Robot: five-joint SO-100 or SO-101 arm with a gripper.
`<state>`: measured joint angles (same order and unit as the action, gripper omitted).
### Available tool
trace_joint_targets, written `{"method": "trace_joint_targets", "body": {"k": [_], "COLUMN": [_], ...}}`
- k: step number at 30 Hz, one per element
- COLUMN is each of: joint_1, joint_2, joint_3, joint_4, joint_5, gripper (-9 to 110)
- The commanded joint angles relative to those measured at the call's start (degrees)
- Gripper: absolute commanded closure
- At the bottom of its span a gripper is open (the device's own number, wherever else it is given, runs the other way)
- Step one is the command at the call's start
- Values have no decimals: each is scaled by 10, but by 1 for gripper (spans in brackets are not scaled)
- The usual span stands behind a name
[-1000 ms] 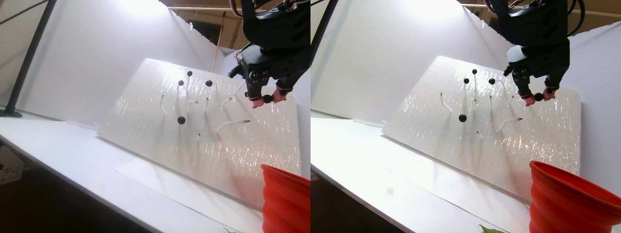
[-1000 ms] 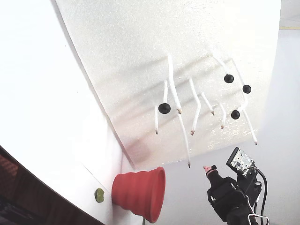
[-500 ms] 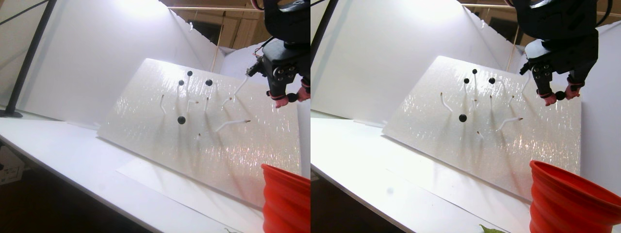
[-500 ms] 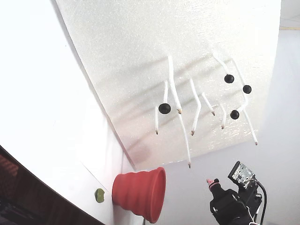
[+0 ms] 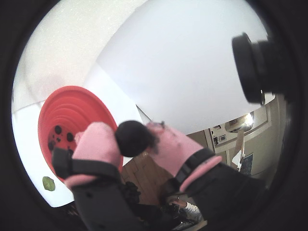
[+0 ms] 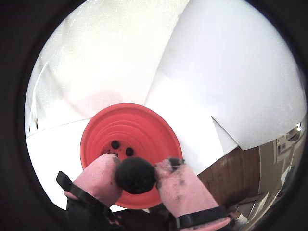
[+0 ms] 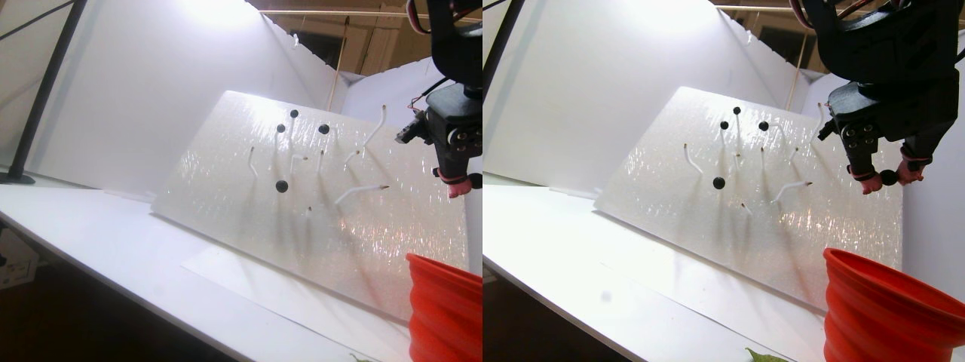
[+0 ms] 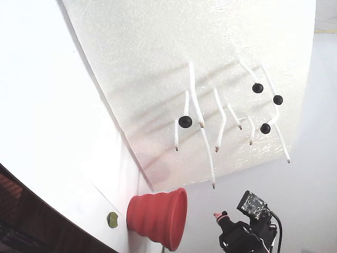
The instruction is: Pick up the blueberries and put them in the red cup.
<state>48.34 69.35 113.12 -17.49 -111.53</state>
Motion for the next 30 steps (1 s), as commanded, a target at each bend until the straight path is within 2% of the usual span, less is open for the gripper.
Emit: {"method": "trace_joint_targets", "body": {"k": [1, 9, 30], "joint_1": [38, 38, -24], "joint_2": [11, 16, 122], "joint_3": [-58, -53, 7], "joint_4": [-19, -22, -5], "joint_5": [-5, -2, 31], "gripper": [90, 84, 86]}}
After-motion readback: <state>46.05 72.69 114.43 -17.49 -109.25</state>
